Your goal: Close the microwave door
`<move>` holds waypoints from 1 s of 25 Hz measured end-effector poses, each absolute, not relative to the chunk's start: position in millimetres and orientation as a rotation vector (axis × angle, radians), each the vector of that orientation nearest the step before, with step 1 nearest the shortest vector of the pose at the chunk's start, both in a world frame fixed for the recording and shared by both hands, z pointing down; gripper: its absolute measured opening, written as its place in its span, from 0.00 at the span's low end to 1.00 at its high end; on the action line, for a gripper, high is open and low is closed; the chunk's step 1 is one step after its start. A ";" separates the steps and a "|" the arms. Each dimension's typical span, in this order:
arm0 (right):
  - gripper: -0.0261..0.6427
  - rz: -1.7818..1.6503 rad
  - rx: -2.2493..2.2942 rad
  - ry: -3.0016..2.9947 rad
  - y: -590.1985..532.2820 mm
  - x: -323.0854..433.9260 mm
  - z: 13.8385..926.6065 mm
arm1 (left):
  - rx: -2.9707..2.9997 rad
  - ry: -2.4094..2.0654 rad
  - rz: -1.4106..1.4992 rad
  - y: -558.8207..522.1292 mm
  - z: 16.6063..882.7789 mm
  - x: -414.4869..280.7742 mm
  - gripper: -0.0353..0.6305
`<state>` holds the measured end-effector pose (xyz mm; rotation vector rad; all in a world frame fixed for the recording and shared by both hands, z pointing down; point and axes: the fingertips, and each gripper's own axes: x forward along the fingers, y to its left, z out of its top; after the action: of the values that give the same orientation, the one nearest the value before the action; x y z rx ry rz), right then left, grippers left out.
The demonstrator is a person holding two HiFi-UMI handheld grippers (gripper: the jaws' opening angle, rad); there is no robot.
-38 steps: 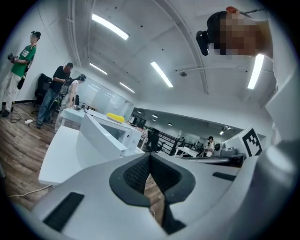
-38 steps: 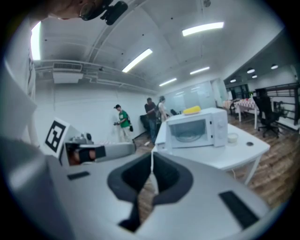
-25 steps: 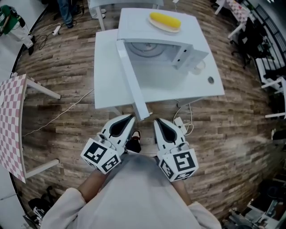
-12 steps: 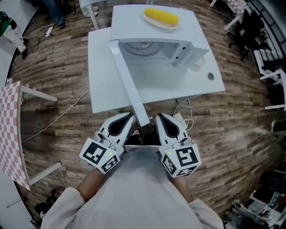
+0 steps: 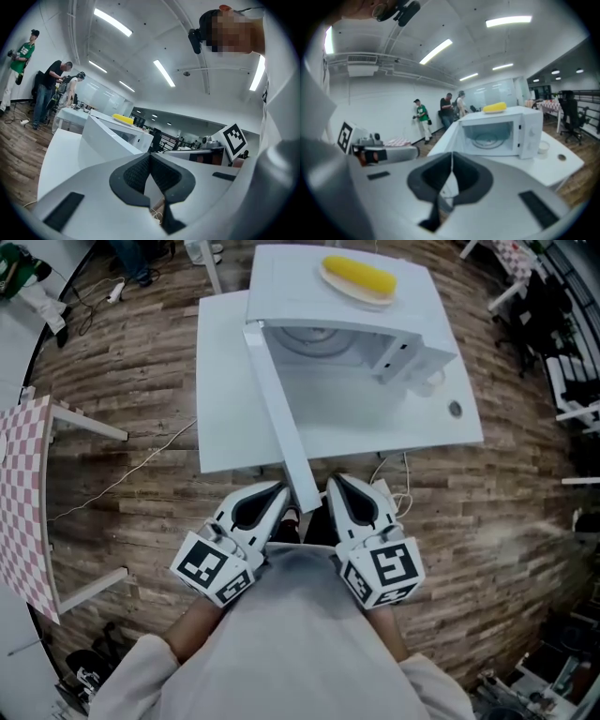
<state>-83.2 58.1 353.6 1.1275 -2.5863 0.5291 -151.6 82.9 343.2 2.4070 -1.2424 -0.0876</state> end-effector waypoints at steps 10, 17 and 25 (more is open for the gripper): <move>0.08 0.565 1.062 -2.582 57.4 -85.8 365.7 | 2.346 -1.244 -0.060 82.9 359.3 -151.1 0.08; 0.08 0.565 1.054 -2.576 56.9 -81.9 367.0 | 2.349 -1.219 -0.061 82.7 361.2 -143.4 0.08; 0.08 0.580 1.044 -2.578 55.7 -77.6 371.1 | 2.351 -1.221 -0.042 76.7 362.9 -138.3 0.08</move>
<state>-77.6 55.8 371.1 1.0437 -2.5779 0.5797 -138.3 76.7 362.9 2.3511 -1.2211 -0.0424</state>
